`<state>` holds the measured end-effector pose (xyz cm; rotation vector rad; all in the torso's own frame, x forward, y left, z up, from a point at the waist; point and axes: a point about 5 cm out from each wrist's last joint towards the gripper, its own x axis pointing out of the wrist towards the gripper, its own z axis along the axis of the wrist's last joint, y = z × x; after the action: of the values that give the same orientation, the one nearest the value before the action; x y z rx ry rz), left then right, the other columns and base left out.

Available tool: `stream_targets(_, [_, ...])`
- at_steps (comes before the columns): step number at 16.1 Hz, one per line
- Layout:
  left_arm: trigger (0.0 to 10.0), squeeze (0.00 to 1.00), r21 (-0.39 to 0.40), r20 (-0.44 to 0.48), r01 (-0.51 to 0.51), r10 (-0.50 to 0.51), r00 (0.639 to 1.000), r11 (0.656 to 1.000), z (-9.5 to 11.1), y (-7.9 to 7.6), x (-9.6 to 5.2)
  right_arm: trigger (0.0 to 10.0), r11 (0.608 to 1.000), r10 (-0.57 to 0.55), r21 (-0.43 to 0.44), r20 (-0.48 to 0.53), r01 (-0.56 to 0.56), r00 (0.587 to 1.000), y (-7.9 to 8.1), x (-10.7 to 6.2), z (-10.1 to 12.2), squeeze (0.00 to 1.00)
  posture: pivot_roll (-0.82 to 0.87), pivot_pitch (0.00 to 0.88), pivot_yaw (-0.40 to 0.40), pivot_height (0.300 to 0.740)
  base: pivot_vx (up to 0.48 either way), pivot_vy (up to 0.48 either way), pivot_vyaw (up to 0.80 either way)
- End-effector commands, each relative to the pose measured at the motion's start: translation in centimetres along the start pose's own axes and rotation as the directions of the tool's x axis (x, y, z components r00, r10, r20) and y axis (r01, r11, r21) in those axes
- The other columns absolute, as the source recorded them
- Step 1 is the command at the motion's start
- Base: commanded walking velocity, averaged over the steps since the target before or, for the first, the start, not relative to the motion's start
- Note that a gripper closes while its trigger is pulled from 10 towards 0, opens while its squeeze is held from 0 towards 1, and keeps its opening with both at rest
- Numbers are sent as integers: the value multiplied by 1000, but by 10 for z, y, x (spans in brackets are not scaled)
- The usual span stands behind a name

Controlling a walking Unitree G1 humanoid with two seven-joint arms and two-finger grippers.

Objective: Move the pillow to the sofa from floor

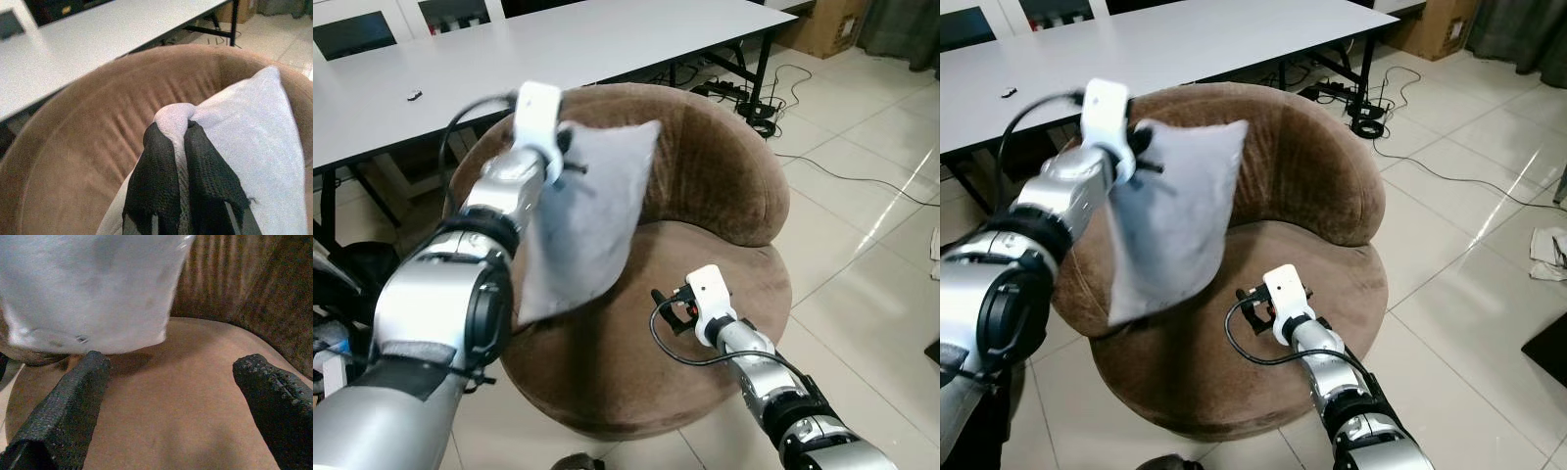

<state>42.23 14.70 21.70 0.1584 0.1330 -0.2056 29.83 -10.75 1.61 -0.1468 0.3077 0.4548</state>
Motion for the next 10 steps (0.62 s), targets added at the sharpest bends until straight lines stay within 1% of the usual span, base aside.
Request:
stream_targets(1, [10000, 0, 122, 3, 8, -8, 1000, 993, 12, 0, 1, 10000, 1000, 5, 1, 11, -5, 1000, 4, 2, 4, 0, -143, 0, 123, 740, 0, 0, 0])
stream_targets(2, [10000, 0, 223, -38, 13, -4, 999, 975, 7, -2, 1, 10000, 1000, 6, 7, 14, -6, 1000, 6, 2, 4, 0, -146, 0, 128, 740, 0, 0, 0])
stream_targets(3, [10000, 0, 301, -88, 15, 12, 996, 954, -5, -1, 0, 10000, 1000, 5, 14, 16, -5, 1000, 8, 2, 3, 0, -157, 0, 141, 740, 0, 0, 0])
stream_targets(4, [10000, 0, 359, -130, 22, 26, 991, 933, -17, 0, -1, 10000, 1000, 4, 18, 17, -4, 1000, 10, 1, 1, 0, -165, 0, 150, 740, 0, 0, 0])
stream_targets(5, [10000, 0, 394, -179, 35, 40, 983, 918, -31, 1, -3, 10000, 1000, 3, 21, 16, -3, 1000, 11, -1, -2, 0, -175, 0, 158, 740, 0, 0, 0])
stream_targets(7, [10000, 0, 428, -245, 52, 61, 967, 903, -53, 3, -8, 10000, 1000, -3, 27, 11, 3, 1000, 11, -5, -6, 0, -193, 0, 166, 740, 0, 0, 0])
stream_targets(8, [10000, 0, 408, -284, 47, 78, 956, 912, -67, 5, -11, 10000, 999, -10, 30, 5, 10, 1000, 11, -8, -10, 0, -202, 0, 170, 740, 0, 0, 0])
stream_targets(9, [10000, 0, 363, -305, 32, 86, 948, 931, -76, 5, -14, 10000, 999, -16, 32, 1, 16, 1000, 10, -10, -13, 0, -204, 0, 170, 740, 0, 0, 0])
stream_targets(10, [10000, 0, 337, -307, 16, 94, 947, 941, -79, 5, -14, 10000, 999, -19, 32, -1, 19, 1000, 9, -12, -14, 0, -206, 0, 171, 740, 0, 0, 0])
